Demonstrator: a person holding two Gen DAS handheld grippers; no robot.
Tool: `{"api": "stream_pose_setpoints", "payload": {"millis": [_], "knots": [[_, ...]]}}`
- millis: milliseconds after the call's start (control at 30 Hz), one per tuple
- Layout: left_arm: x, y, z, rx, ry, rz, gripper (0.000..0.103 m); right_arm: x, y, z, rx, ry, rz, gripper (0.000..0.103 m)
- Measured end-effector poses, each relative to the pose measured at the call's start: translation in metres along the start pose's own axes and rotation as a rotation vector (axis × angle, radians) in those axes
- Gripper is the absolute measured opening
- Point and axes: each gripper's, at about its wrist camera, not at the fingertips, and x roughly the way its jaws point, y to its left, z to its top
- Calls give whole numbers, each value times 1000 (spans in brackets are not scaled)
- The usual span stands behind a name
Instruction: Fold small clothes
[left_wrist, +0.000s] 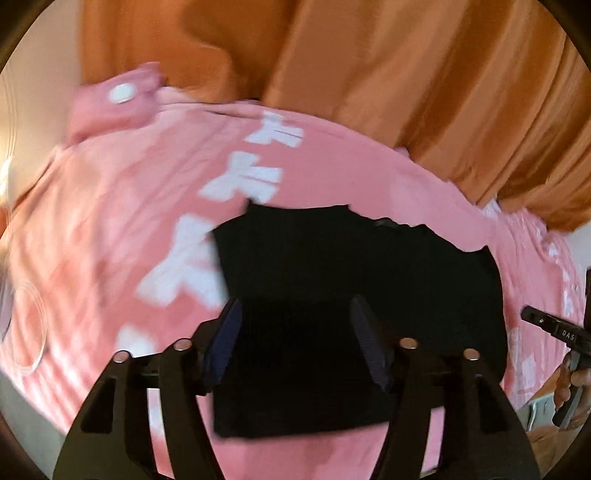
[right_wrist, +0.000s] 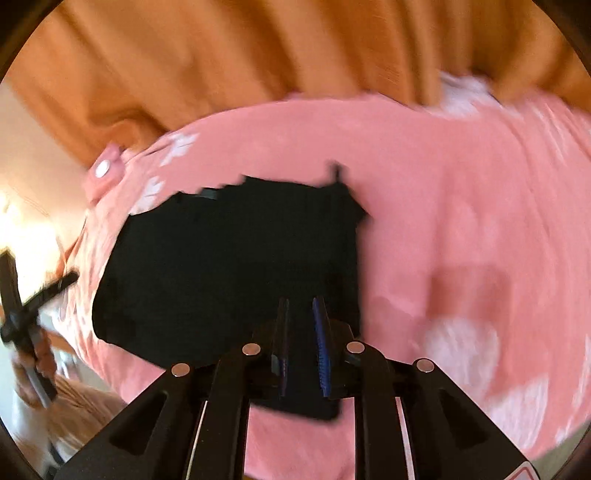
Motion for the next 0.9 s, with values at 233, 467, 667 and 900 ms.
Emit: {"api": "stream_pose_setpoints", "payload": {"millis": [233,467,667,900], "knots": [[96,16,16,22,107,195,67,99,-32,51,90,101,-82,0],[106,28,33,-10,84,223,71,74,-16,66,50,44,-47,6],[73,39,48,-127,22,159,65,84,-11,66,95,51,-150,6],[-6,48,2,-207,-4,-1,66,60,82,21,-99,30,35,9]]}}
